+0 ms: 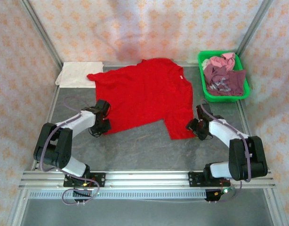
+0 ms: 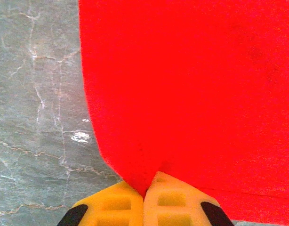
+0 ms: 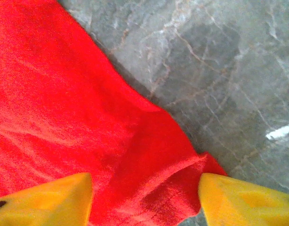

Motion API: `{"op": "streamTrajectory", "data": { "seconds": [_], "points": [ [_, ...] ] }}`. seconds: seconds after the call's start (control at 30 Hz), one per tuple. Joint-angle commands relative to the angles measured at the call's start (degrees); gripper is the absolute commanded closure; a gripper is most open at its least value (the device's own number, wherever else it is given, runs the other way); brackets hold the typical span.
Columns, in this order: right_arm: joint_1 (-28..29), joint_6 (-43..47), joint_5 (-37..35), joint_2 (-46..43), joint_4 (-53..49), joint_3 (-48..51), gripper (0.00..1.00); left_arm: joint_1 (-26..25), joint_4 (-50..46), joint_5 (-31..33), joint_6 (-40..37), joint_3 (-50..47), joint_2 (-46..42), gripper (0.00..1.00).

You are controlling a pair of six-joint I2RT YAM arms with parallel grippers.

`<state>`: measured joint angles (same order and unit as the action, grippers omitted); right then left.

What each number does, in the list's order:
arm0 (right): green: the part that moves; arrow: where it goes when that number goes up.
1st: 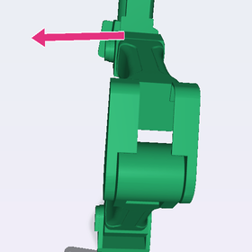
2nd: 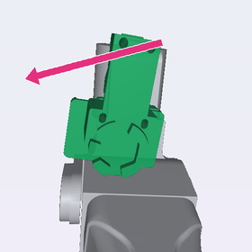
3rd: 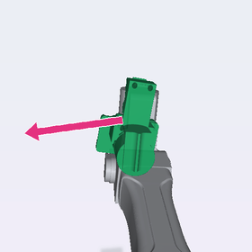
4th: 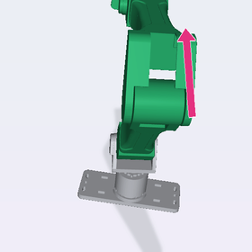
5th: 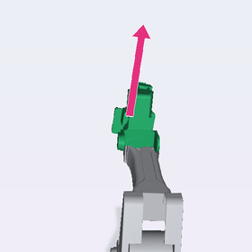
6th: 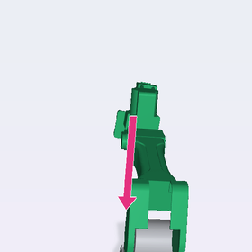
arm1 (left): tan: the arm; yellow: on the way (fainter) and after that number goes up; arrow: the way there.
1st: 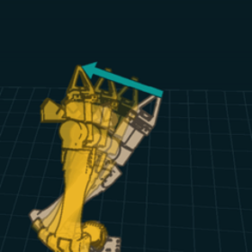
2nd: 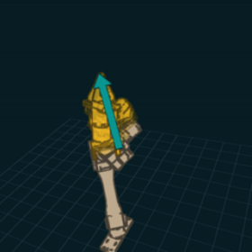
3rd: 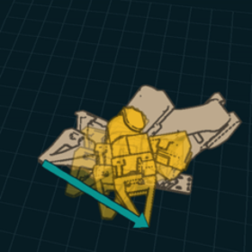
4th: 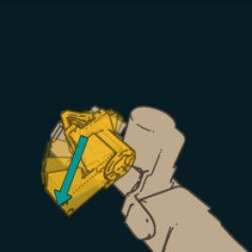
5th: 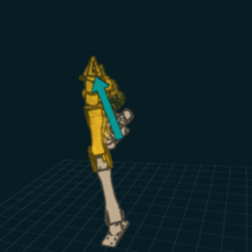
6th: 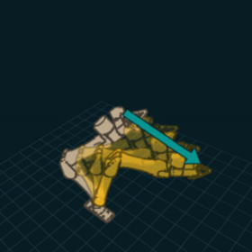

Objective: Fold and stack the t-shirts

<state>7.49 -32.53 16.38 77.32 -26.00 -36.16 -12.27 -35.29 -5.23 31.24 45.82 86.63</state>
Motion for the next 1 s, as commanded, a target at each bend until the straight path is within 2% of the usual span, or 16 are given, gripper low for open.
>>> {"op": "streamTrajectory", "data": {
  "seconds": [0.0,0.03,0.13,0.23,0.33,0.5,0.63,0.73,0.83,0.97],
  "points": [
    [-0.1,-0.7,-0.3,2.0,3.1,2.6,0.54,0.3,0.3,3.2,-0.3,-1.0,-2.3,1.0],
    [-0.1,-0.7,-0.5,1.7,3.2,2.6,0.66,0.3,0.4,3.4,-0.3,-1.1,-2.9,1.0],
    [-0.1,-0.4,-0.7,0.1,3.1,2.5,0.88,0.3,0.1,4.1,0.1,-1.1,-6.0,1.0],
    [-0.1,0.0,-0.6,-5.6,2.6,2.7,1.0,0.4,-1.1,5.2,0.5,-0.9,-11.2,1.0],
    [-0.1,1.7,-2.1,-12.7,-0.8,1.3,1.0,0.6,-2.6,7.2,0.5,-0.9,-16.9,1.0],
    [-0.1,2.4,-0.5,-23.7,-4.0,-0.6,1.0,1.0,-5.9,7.5,-0.3,0.3,-24.2,1.0],
    [-0.1,3.6,0.7,-32.0,-9.4,-5.5,1.0,1.0,-10.0,6.4,-4.3,3.7,-31.1,1.0],
    [0.0,5.1,2.7,-38.7,-12.7,-11.4,1.0,0.9,-12.5,3.8,-6.7,8.1,-37.6,1.0],
    [0.0,7.9,1.5,-45.7,-15.8,-18.5,1.0,0.8,-15.4,0.5,-8.9,14.2,-43.2,1.0],
    [0.0,11.2,-0.8,-48.8,-21.1,-32.0,1.0,0.9,-20.4,-4.8,-12.2,25.8,-47.4,1.0]
  ]
}}
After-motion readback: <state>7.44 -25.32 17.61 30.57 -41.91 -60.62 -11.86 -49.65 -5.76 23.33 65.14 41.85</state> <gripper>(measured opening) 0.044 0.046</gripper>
